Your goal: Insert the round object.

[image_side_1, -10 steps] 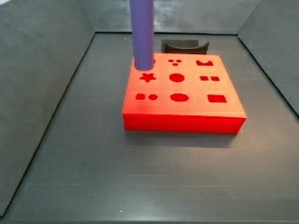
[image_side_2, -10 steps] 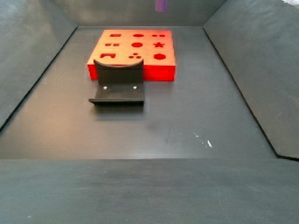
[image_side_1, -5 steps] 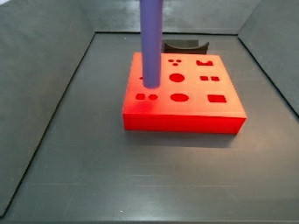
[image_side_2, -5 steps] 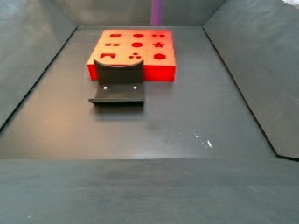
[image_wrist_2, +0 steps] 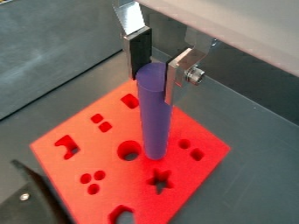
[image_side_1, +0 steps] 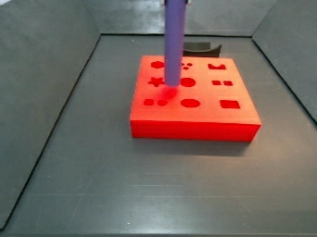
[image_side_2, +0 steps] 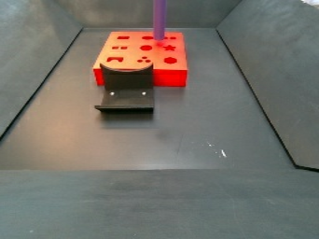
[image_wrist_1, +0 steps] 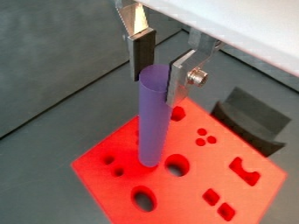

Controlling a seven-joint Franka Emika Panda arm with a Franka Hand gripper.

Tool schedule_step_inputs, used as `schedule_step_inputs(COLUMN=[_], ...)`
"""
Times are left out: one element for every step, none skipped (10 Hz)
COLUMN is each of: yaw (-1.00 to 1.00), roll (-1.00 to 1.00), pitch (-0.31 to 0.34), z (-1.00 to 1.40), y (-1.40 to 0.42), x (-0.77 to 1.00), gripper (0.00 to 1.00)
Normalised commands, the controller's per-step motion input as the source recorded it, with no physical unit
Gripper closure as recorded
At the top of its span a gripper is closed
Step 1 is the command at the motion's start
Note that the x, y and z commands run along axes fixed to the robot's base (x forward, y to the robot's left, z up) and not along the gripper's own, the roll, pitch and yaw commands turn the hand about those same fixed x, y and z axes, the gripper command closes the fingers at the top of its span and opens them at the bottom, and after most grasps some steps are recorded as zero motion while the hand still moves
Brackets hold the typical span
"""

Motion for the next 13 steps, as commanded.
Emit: schedule_step_inputs(yaw=[0.00,0.00,0.01,0.00,0.01,0.02,0.02,0.00,0.00,0.00,0.00,0.03,0.03], roll=[0.04,0.09,0.14,0.13,0.09,0.07,0.12,0.11,0.13,0.14,0.14,0.21,0.23], pitch=[0.049,0.059,0.069,0.087,0.079,0.041,0.026,0.001,0.007,0.006,0.004,0.019,0.014], z=[-0.23,-0.21,-0.17,-0.01,0.00,-0.07,-0.13,-0.16,-0.18,-0.21,-0.21,-0.13,-0.21], y=[0.22,0.21,0.13,0.25,0.14,0.03,0.04,0.00,0.00,0.00,-0.04,-0.23,-0.11], x=[0.46,0.36,0.43,0.46,0.33,0.27,0.12,0.00,0.09,0.05,0.00,0.00,0.07], gripper=[1.00,1.00,1.00,1.00,1.00,1.00,1.00,1.00,1.00,1.00,1.00,1.00,1.00])
